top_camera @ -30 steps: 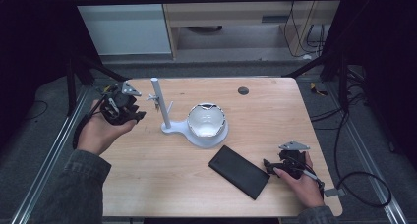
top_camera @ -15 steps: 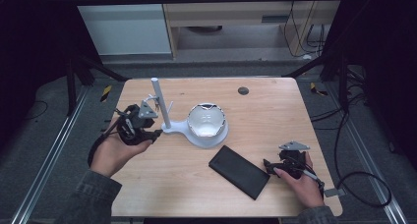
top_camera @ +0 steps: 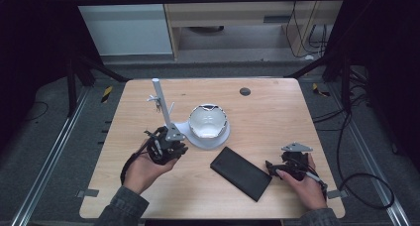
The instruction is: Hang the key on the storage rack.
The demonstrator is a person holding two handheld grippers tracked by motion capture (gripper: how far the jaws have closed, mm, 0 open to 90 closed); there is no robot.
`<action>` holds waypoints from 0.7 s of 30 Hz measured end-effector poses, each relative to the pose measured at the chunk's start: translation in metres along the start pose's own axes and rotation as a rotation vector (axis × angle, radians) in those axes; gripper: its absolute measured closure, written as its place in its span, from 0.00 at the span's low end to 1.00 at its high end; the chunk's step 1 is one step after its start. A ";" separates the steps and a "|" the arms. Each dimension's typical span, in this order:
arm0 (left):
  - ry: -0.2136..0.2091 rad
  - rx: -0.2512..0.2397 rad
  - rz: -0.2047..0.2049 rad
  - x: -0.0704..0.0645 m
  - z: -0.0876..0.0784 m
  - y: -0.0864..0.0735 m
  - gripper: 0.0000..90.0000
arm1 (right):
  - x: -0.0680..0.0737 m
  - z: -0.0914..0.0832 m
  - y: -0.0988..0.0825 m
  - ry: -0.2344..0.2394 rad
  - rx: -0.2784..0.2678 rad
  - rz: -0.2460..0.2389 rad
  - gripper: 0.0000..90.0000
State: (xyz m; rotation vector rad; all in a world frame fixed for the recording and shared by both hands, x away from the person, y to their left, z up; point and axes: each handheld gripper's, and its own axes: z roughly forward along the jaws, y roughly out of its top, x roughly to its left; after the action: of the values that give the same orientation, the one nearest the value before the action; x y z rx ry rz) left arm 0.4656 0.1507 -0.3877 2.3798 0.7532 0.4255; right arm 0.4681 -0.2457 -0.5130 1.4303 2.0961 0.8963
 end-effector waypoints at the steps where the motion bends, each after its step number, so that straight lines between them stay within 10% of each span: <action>1: -0.009 -0.002 -0.002 -0.002 0.005 -0.001 0.93 | 0.000 0.000 0.000 0.001 -0.001 0.002 0.01; 21: -0.076 0.015 0.012 -0.031 0.047 -0.016 0.99 | 0.005 -0.012 0.006 -0.003 -0.048 -0.035 0.06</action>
State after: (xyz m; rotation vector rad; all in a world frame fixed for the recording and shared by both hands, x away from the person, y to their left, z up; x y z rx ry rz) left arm 0.4564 0.1211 -0.4376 2.4008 0.7102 0.3332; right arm 0.4615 -0.2424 -0.5005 1.3659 2.0774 0.9240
